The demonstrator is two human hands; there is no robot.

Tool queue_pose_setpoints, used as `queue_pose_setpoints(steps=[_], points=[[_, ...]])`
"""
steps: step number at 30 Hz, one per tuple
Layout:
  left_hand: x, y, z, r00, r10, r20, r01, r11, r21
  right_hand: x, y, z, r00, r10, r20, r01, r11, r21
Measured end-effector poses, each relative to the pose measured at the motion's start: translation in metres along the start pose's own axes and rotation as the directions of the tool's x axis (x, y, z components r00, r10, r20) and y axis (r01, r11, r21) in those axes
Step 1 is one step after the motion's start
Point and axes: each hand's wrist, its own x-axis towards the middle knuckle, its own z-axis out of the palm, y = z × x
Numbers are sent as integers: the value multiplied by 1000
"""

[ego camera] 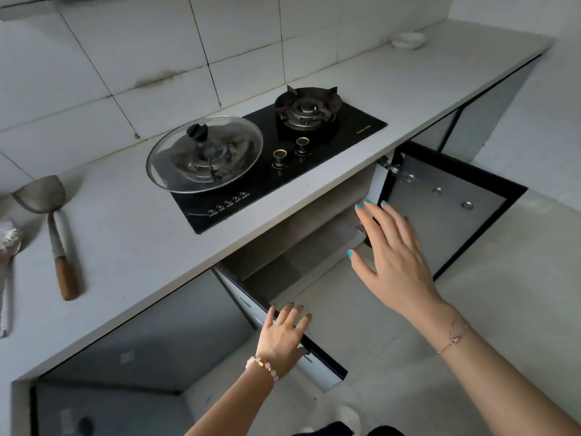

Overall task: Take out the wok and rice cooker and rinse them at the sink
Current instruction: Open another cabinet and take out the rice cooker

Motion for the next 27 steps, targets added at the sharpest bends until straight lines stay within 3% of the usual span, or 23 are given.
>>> queue_pose_setpoints(steps=[6, 13, 21, 27], points=[[21, 5, -3, 999, 34, -39, -33, 999, 26, 10, 16, 11, 1000, -1, -5, 1, 1000, 22], [83, 31, -18, 975, -179, -130, 169, 982, -85, 53, 63, 33, 996, -92, 21, 90, 992, 91], [185, 52, -67, 810, -560, -173, 500, 814, -294, 115, 169, 46, 976, -215, 36, 209, 969, 135], [213, 70, -95, 686, -681, -256, 576, 724, -381, 150, 221, 61, 949, -310, 62, 293, 935, 199]])
